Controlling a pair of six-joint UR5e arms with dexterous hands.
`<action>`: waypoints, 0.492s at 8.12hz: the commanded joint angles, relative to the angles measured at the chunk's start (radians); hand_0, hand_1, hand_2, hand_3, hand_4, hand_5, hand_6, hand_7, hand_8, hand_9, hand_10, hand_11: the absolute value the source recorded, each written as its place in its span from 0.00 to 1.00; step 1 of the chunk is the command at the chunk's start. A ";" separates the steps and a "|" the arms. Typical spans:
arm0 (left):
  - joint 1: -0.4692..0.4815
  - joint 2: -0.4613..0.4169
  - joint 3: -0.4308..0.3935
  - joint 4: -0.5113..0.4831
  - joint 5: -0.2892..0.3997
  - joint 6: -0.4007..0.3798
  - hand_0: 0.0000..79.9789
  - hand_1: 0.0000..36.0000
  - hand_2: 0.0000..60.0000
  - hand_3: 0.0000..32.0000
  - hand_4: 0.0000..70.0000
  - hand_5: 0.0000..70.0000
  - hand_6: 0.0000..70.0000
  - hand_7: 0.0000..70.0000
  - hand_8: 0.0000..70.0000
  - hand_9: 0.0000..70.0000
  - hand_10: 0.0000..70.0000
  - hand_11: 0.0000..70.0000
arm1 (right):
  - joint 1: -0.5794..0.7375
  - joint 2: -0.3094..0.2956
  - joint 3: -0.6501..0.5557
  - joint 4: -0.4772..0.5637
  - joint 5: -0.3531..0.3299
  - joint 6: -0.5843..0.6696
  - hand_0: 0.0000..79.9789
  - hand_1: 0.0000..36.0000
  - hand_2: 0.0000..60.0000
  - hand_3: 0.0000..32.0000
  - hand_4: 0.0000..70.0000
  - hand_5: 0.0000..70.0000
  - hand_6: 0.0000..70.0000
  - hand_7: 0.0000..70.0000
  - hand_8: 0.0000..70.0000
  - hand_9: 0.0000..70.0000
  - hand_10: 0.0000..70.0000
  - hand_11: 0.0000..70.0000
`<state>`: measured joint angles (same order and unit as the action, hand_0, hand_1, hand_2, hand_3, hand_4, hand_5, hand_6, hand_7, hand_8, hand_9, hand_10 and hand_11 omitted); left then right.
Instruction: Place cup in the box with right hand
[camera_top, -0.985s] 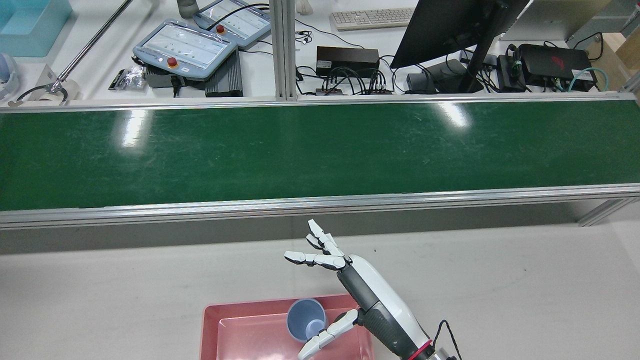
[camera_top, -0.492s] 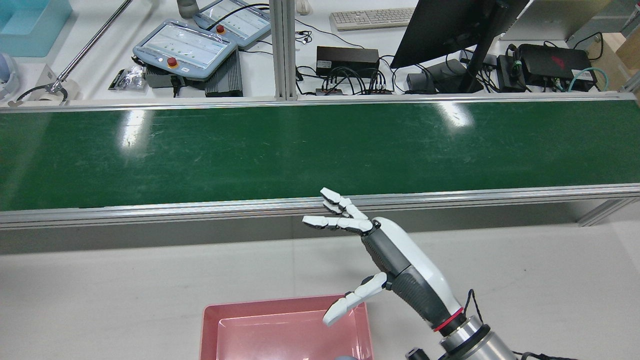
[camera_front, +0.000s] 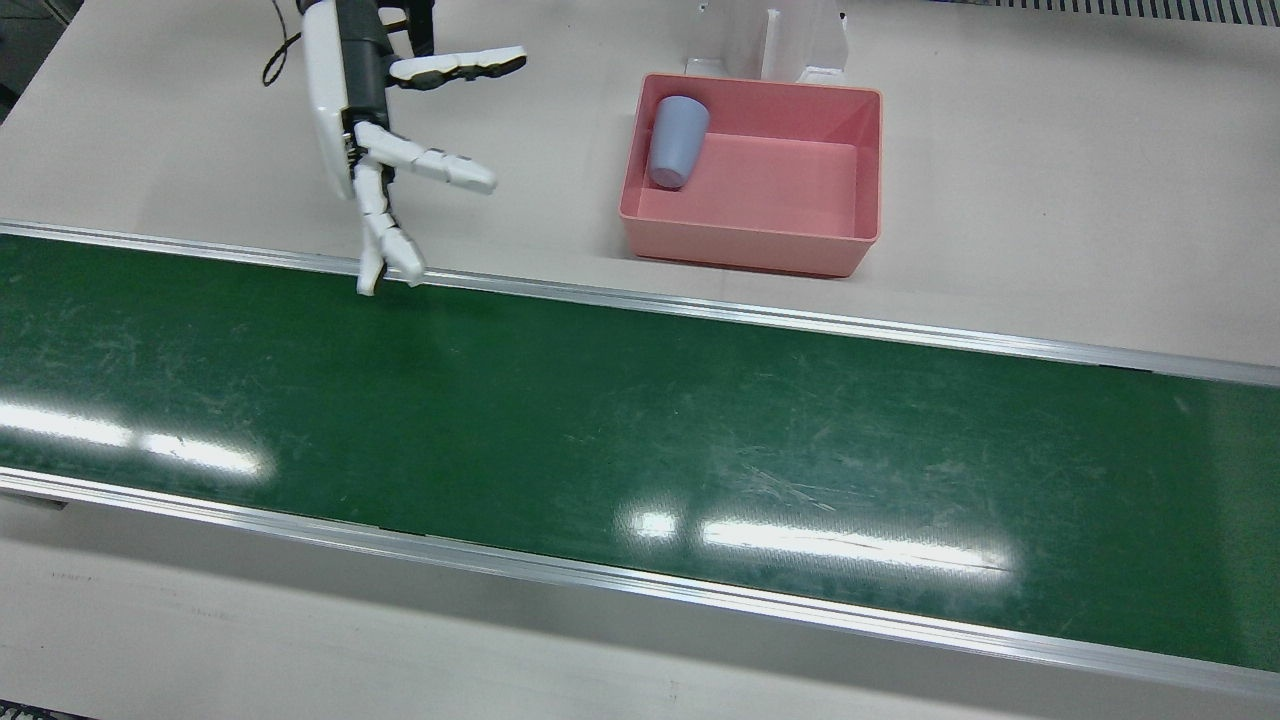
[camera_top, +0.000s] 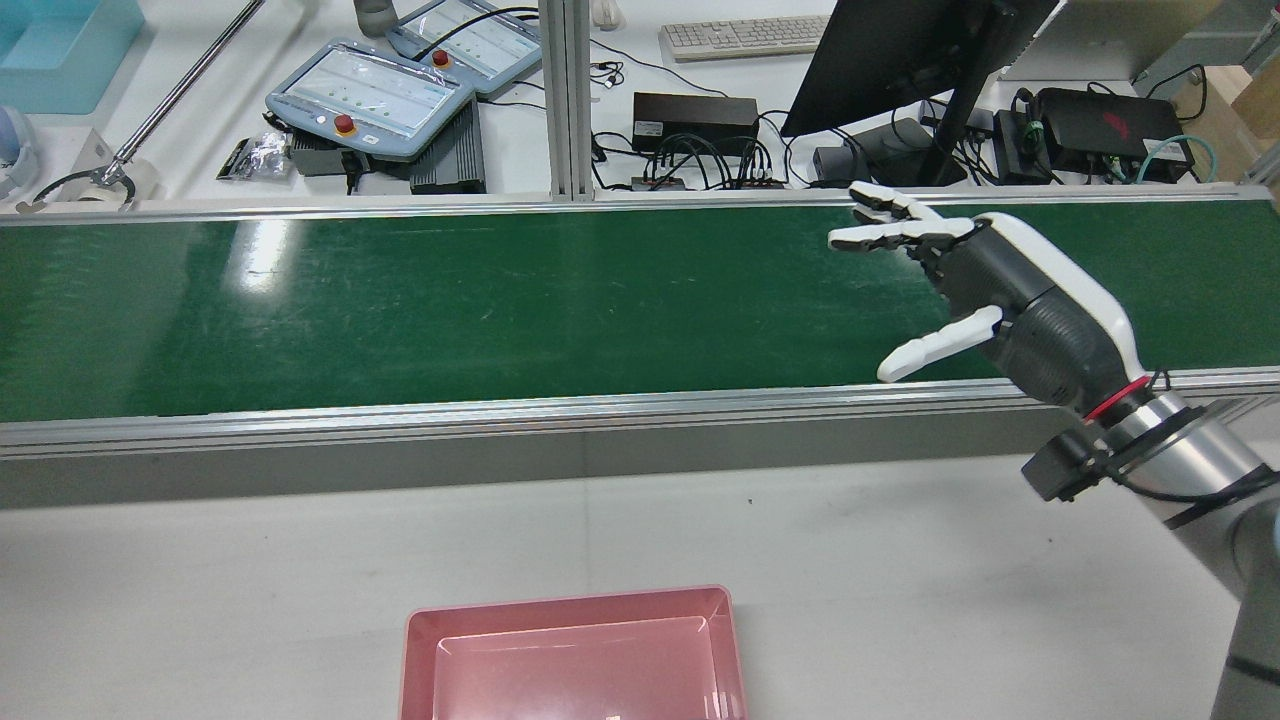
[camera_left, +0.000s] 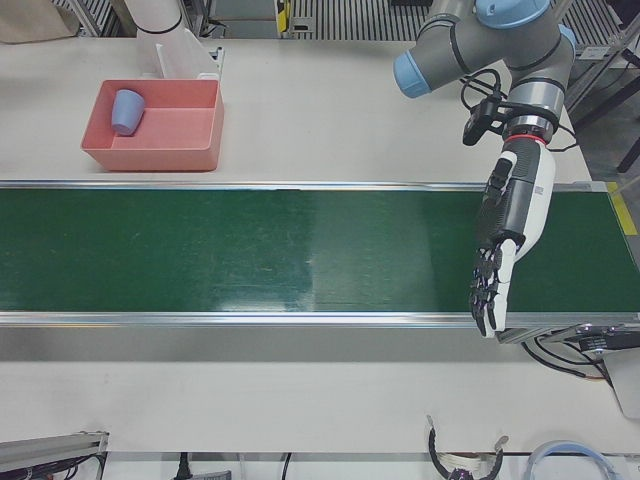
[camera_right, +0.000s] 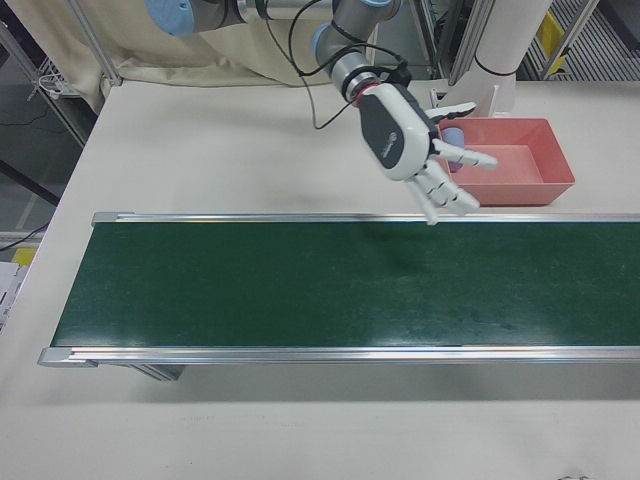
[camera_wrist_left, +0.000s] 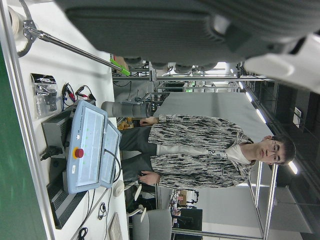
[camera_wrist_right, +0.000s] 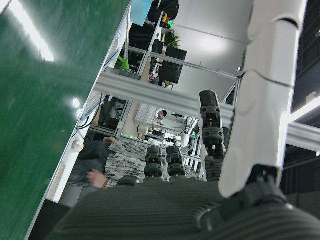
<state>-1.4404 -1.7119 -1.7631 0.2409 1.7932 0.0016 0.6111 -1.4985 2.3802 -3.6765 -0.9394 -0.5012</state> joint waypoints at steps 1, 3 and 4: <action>0.000 0.000 0.001 0.000 0.000 0.000 0.00 0.00 0.00 0.00 0.00 0.00 0.00 0.00 0.00 0.00 0.00 0.00 | 0.588 -0.025 -0.259 0.028 -0.530 0.240 0.74 0.43 0.02 0.00 0.29 0.10 0.07 0.23 0.12 0.21 0.02 0.06; 0.000 0.000 0.001 0.000 0.000 0.000 0.00 0.00 0.00 0.00 0.00 0.00 0.00 0.00 0.00 0.00 0.00 0.00 | 0.795 -0.182 -0.344 0.267 -0.590 0.299 0.77 0.46 0.03 0.00 0.32 0.11 0.08 0.25 0.13 0.24 0.06 0.11; 0.000 0.000 0.001 0.000 0.000 0.000 0.00 0.00 0.00 0.00 0.00 0.00 0.00 0.00 0.00 0.00 0.00 0.00 | 0.862 -0.218 -0.395 0.304 -0.599 0.296 0.74 0.54 0.09 0.00 0.27 0.10 0.08 0.25 0.13 0.24 0.05 0.10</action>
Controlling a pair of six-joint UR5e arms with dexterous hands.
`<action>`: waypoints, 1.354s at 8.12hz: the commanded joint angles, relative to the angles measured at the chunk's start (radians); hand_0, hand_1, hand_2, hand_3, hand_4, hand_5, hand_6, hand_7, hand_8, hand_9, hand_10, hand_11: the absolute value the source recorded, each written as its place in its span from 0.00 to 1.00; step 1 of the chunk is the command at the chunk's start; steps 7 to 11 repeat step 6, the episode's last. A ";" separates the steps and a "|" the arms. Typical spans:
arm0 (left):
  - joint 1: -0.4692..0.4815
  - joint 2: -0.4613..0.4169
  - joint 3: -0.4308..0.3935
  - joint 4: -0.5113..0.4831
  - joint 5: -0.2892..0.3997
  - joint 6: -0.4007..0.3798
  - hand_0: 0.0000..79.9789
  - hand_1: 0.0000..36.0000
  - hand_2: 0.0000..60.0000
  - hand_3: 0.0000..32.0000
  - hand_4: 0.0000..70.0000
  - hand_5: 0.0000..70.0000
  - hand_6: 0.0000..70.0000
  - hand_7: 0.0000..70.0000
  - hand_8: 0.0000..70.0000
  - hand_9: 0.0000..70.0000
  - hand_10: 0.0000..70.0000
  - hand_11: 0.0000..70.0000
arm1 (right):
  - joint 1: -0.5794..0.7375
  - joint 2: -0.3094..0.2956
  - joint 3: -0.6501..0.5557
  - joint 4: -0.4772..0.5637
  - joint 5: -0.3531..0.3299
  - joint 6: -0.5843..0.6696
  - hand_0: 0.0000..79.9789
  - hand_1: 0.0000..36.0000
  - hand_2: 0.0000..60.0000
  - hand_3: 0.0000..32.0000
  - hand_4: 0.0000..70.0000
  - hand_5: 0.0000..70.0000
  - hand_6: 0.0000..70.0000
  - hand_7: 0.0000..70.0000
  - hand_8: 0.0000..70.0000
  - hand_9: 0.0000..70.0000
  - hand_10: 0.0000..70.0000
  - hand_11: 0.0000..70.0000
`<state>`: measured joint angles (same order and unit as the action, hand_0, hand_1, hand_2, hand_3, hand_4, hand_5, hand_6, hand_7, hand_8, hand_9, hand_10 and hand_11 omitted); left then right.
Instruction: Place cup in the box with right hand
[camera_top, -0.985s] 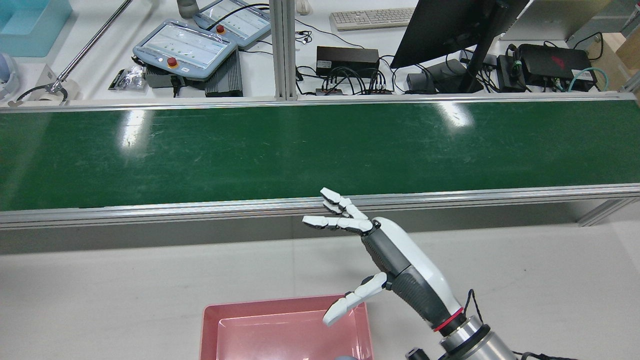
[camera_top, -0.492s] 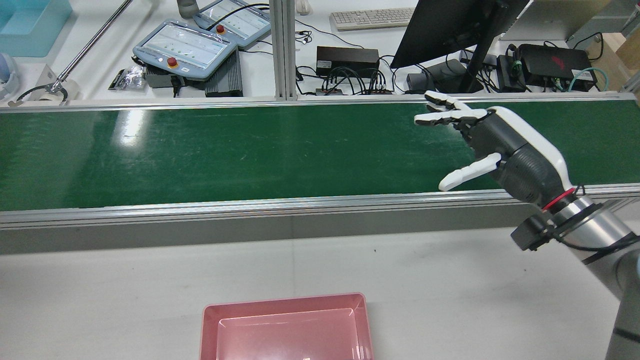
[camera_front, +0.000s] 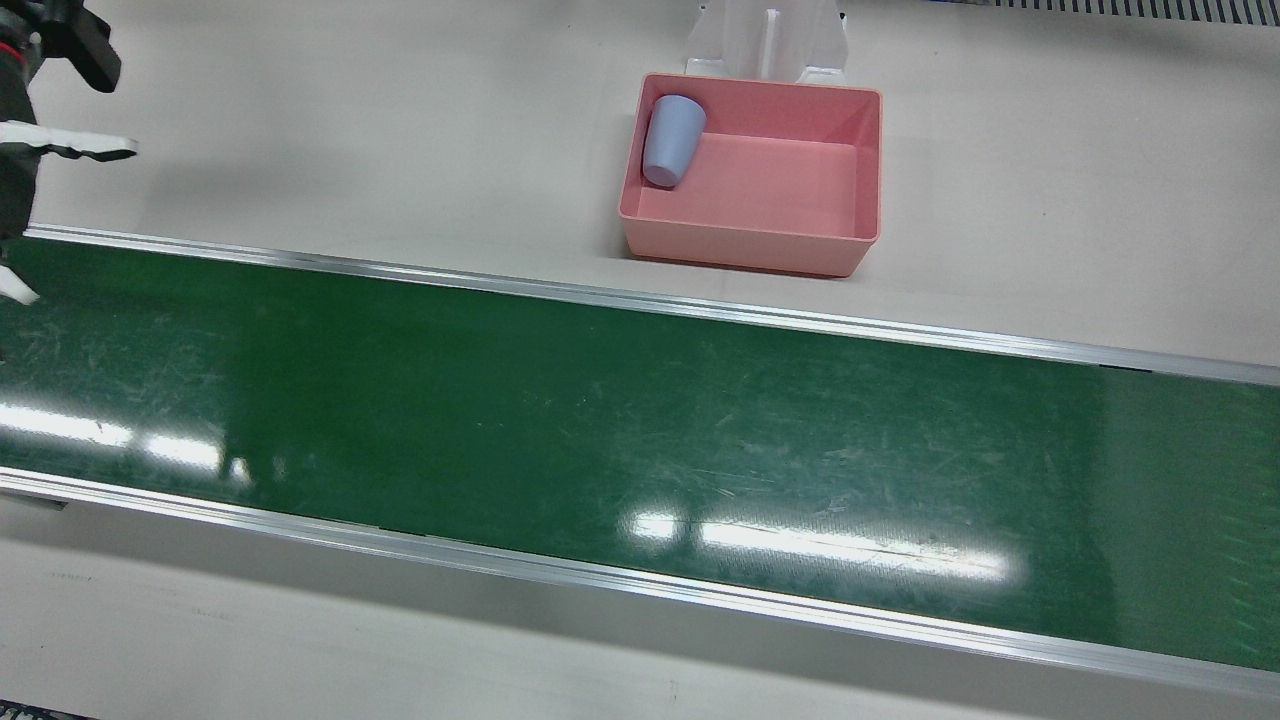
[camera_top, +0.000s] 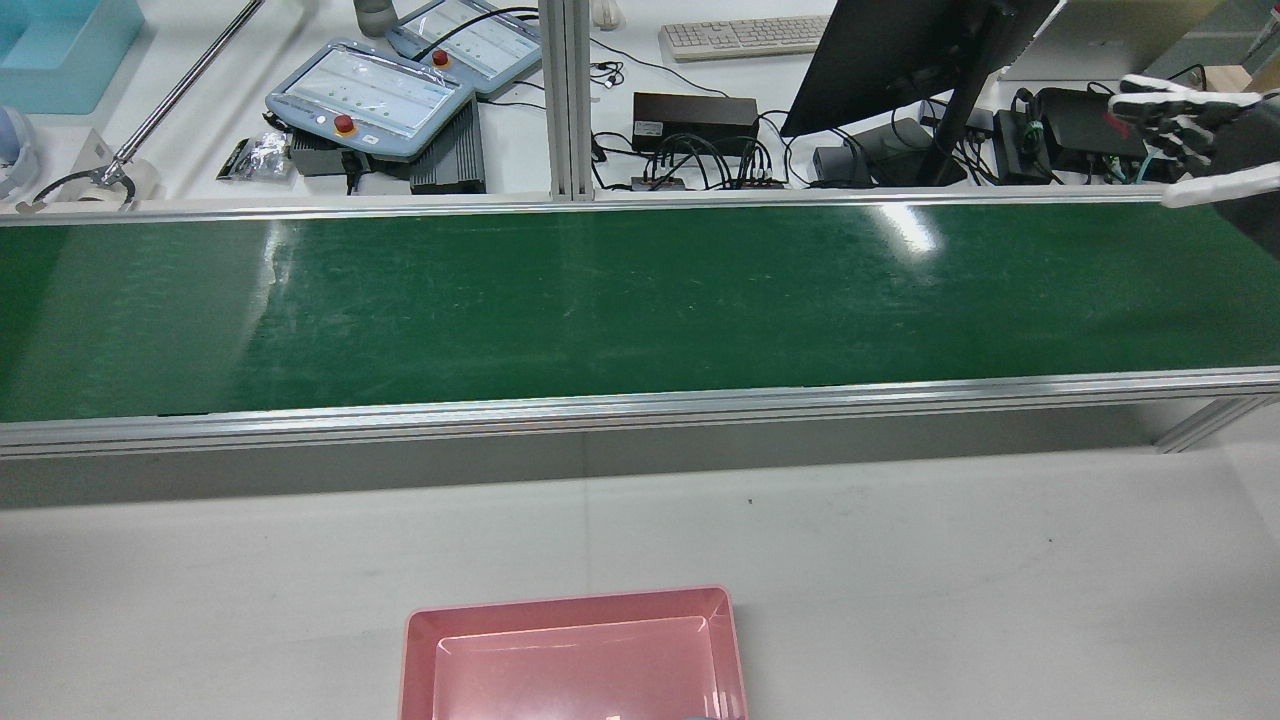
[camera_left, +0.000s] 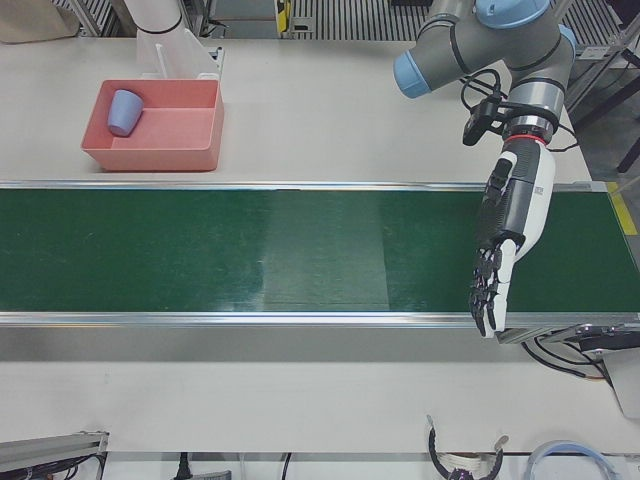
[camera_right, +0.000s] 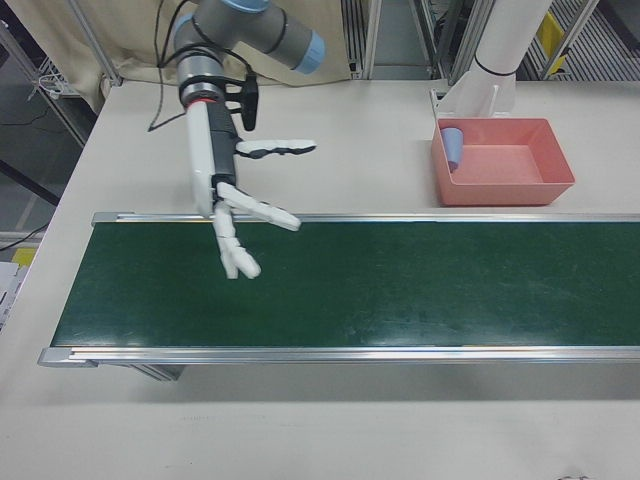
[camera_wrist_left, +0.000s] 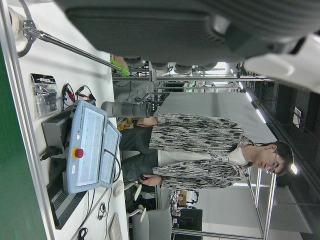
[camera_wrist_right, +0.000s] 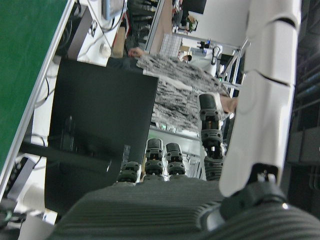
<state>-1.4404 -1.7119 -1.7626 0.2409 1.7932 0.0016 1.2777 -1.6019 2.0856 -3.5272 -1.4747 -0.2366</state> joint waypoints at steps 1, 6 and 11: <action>0.000 0.002 -0.001 -0.002 0.000 0.000 0.00 0.00 0.00 0.00 0.00 0.00 0.00 0.00 0.00 0.00 0.00 0.00 | 0.248 -0.128 -0.174 0.245 -0.075 0.033 0.76 0.44 0.02 0.00 0.38 0.10 0.09 0.27 0.13 0.25 0.05 0.10; 0.000 0.000 -0.003 0.002 0.000 0.000 0.00 0.00 0.00 0.00 0.00 0.00 0.00 0.00 0.00 0.00 0.00 0.00 | 0.310 -0.167 -0.249 0.286 -0.073 0.063 0.69 0.38 0.06 0.00 0.34 0.09 0.10 0.32 0.17 0.30 0.11 0.18; 0.000 0.000 -0.003 0.002 0.000 0.000 0.00 0.00 0.00 0.00 0.00 0.00 0.00 0.00 0.00 0.00 0.00 0.00 | 0.310 -0.167 -0.249 0.286 -0.073 0.063 0.69 0.38 0.06 0.00 0.34 0.09 0.10 0.32 0.17 0.30 0.11 0.18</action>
